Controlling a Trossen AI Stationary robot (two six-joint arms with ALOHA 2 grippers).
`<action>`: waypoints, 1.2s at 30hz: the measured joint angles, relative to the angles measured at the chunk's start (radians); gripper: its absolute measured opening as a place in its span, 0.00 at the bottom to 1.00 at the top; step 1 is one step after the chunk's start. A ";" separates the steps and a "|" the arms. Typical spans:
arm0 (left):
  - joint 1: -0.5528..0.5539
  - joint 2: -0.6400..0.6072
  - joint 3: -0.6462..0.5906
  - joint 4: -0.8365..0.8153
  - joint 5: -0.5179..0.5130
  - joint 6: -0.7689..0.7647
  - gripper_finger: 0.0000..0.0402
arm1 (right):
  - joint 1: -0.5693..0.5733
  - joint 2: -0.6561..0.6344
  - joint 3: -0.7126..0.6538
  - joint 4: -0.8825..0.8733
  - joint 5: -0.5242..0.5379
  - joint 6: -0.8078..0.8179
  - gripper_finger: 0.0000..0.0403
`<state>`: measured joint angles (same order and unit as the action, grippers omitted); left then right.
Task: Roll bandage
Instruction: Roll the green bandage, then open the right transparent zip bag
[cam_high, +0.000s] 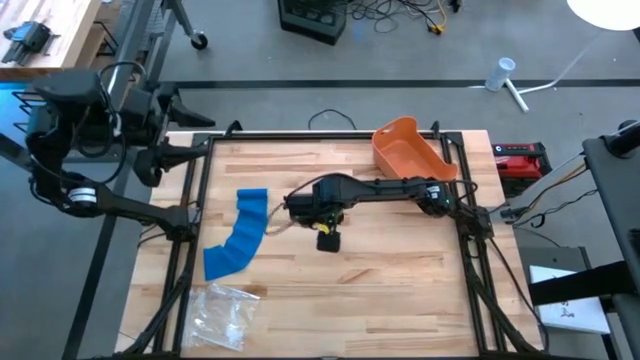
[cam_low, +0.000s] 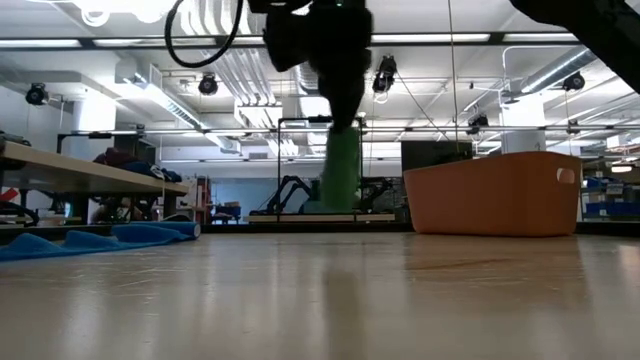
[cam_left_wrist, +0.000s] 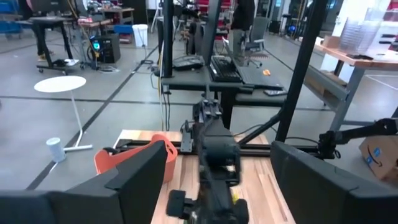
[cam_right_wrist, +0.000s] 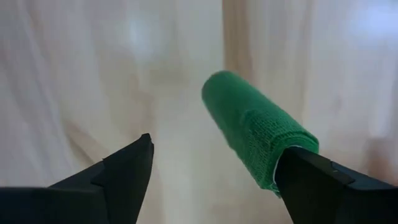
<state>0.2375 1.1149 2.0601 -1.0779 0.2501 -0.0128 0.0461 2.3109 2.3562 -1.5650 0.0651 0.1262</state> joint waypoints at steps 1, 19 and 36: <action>0.000 0.001 0.004 0.002 -0.001 0.000 0.69 | 0.004 0.000 0.000 0.000 0.025 0.045 0.74; 0.000 0.050 -0.014 -0.064 0.021 -0.079 0.74 | 0.019 -0.024 0.000 0.073 -0.020 0.093 0.67; 0.000 -0.102 -0.015 -0.087 0.135 -0.027 0.80 | 0.092 0.071 -0.002 0.758 -0.033 -0.150 0.64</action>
<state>0.2375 1.0126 2.0453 -1.1652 0.3849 -0.0395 0.1382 2.3821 2.3547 -0.8067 0.0317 -0.0234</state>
